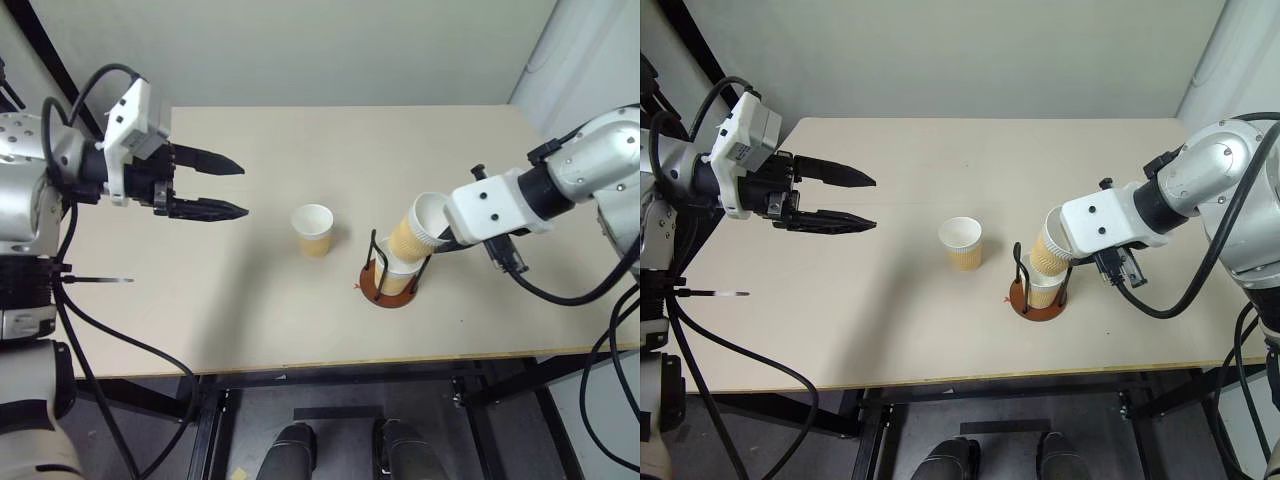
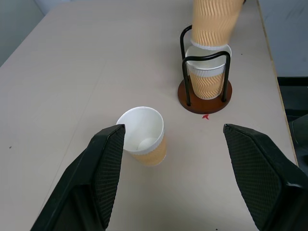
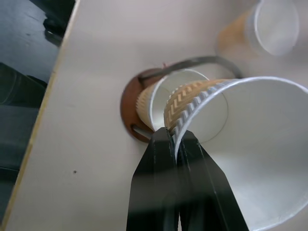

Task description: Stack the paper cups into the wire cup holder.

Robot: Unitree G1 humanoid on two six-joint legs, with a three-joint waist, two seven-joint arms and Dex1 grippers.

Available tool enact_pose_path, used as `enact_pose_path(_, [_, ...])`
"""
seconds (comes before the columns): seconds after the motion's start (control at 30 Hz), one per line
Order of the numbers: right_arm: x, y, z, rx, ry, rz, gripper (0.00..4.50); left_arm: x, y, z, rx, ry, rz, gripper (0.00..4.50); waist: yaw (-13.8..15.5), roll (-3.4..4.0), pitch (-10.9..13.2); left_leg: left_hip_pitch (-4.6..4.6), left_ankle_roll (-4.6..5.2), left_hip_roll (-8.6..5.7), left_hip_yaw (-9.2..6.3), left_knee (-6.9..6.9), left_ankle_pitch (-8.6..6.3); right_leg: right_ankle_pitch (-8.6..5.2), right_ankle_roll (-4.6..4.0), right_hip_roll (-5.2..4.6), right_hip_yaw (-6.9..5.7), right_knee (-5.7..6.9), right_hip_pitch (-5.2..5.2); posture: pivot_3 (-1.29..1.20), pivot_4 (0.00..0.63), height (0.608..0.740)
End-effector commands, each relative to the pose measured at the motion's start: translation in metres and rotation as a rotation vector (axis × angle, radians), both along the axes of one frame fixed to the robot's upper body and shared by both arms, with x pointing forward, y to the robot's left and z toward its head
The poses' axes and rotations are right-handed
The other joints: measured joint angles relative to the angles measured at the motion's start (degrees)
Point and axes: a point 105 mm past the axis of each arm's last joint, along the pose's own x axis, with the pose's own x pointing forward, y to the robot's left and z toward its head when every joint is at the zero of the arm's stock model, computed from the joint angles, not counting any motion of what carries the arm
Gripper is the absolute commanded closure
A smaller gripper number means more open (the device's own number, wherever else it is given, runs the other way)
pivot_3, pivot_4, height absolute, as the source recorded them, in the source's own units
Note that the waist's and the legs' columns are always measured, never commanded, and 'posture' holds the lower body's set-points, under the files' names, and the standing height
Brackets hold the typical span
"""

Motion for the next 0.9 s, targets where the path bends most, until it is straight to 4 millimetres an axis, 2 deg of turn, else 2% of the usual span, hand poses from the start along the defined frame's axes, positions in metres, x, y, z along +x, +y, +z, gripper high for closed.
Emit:
enact_pose_path(0.03, [-0.002,0.000,-0.001,-0.025,-0.016,0.017,4.48,-0.005,0.000,0.012,-0.004,-0.048,-0.008,1.00,0.0,0.00,0.0,0.00,0.00,0.00,0.00,0.00,0.00,0.00,0.00,0.00,0.00,-0.01,0.00,0.00,0.150,0.740])
enact_pose_path(0.6, [0.010,0.007,-0.016,-0.086,-0.062,0.068,4.48,-0.007,-0.001,0.010,-0.010,-0.045,-0.007,1.00,0.0,0.00,0.0,0.00,0.01,0.00,0.00,0.06,0.00,0.03,0.04,0.00,0.00,0.00,0.02,0.00,0.150,0.740])
enact_pose_path(0.7, [0.011,0.009,-0.015,-0.078,-0.065,0.069,4.01,-0.006,-0.001,0.010,-0.012,-0.045,-0.005,1.00,0.0,0.00,0.0,0.00,0.01,0.00,-0.01,0.05,0.00,0.04,0.05,0.00,-0.01,0.01,0.01,0.00,0.150,0.740])
enact_pose_path(0.9, [0.015,0.013,-0.007,0.013,-0.057,0.030,2.10,-0.005,-0.001,0.008,-0.013,-0.044,0.000,1.00,0.0,-0.01,0.0,0.00,0.01,0.00,-0.01,0.07,0.00,0.04,0.05,0.00,0.00,0.00,0.03,0.00,0.150,0.740])
